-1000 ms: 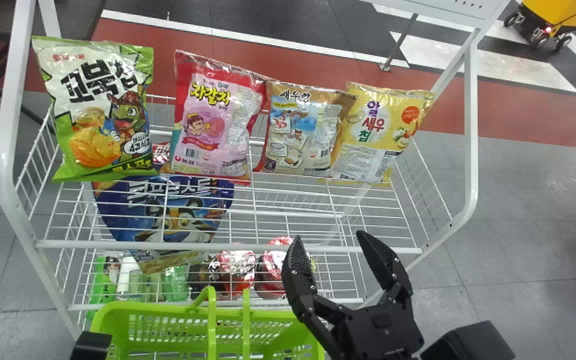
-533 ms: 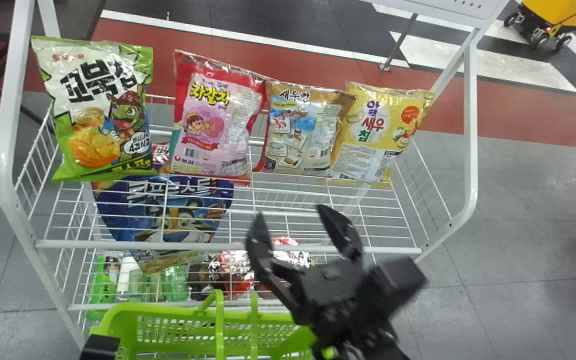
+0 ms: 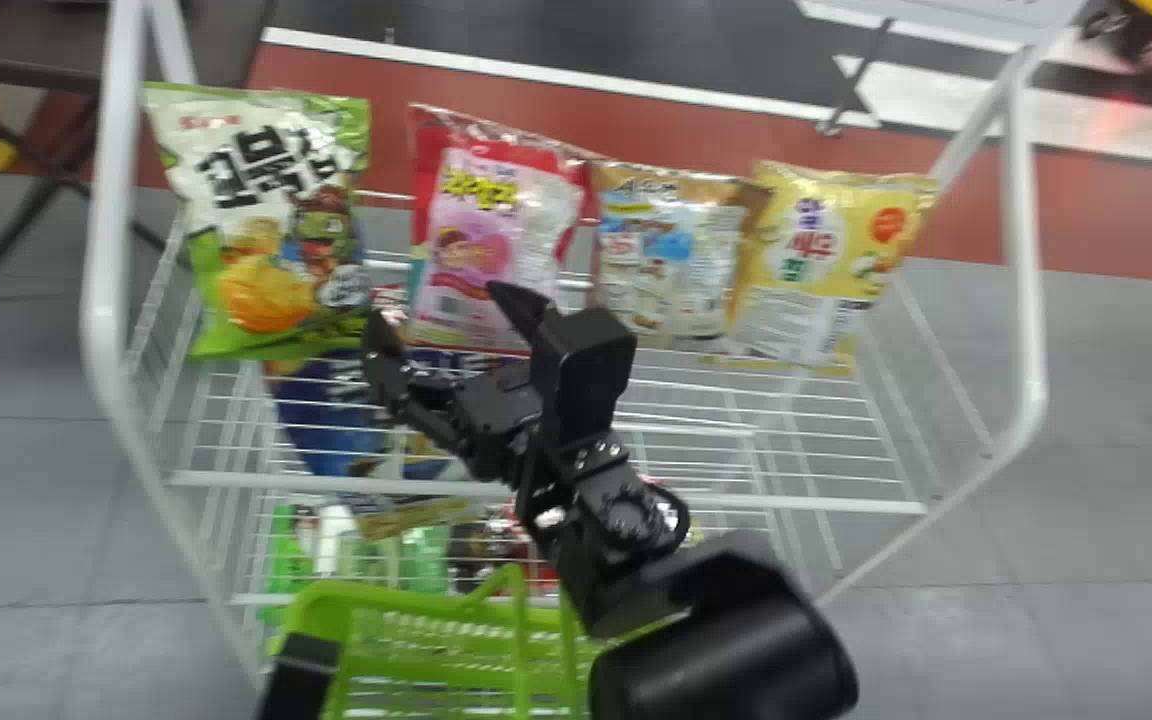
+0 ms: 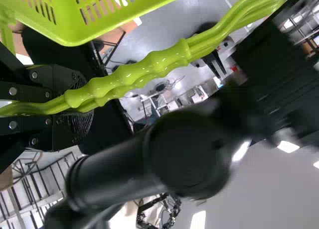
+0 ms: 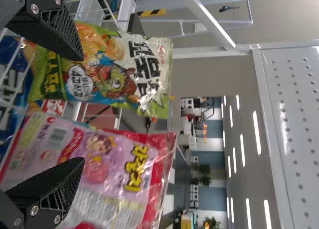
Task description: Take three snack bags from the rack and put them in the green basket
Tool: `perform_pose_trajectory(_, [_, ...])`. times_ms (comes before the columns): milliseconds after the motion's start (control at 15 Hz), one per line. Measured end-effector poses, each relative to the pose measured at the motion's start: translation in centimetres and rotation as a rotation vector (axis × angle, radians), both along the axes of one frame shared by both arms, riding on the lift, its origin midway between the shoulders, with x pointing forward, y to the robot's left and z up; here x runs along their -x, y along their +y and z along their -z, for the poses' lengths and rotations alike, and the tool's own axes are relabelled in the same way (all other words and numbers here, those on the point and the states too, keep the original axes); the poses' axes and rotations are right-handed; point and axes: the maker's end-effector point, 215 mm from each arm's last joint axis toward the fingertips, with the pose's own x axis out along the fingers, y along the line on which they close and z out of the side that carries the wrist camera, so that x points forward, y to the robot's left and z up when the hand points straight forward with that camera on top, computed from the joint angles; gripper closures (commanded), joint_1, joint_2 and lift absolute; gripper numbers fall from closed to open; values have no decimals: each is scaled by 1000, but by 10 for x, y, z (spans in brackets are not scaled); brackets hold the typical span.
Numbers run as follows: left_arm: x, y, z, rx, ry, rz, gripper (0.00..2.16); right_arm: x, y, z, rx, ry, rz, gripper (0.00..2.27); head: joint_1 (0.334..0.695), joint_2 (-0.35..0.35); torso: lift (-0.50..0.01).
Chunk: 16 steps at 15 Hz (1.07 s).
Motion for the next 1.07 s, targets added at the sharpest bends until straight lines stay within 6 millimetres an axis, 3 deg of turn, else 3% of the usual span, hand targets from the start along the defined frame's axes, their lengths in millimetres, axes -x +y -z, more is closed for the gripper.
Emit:
perform_pose_trajectory(133, [5, -2, -1, 5, 8, 17, 1693, -24, 21, -1, 18, -3, -39, 97, 695, -109, -12])
perform_pose_trajectory(333, [7, -3, -1, 5, 10, 24, 1693, -52, 32, 1, 1, 16, -77, 97, 695, -79, -12])
perform_pose_trajectory(733, [7, -3, -1, 3, 9, 26, 1693, -85, 48, 0, -20, 67, -181, 157, 695, -48, -12])
perform_pose_trajectory(800, [7, -3, -1, 2, 8, 27, 1693, -88, 49, 2, -20, 86, -190, 286, 695, -46, -12])
perform_pose_trajectory(867, [7, -3, -1, 1, 5, 30, 1693, -88, 51, 7, -21, 115, -210, 596, 695, -44, -12])
perform_pose_trajectory(933, [7, -3, -1, -1, 1, 34, 1693, -85, 55, 12, -22, 145, -244, 1308, 695, -36, -12])
perform_pose_trajectory(1000, [8, -3, -1, -3, -1, 38, 1693, -81, 59, 17, -23, 167, -275, 1835, 695, -30, -12])
perform_pose_trajectory(1067, [8, -3, 0, -4, -2, 40, 1693, -78, 61, 20, -20, 184, -290, 1986, 695, -27, -12])
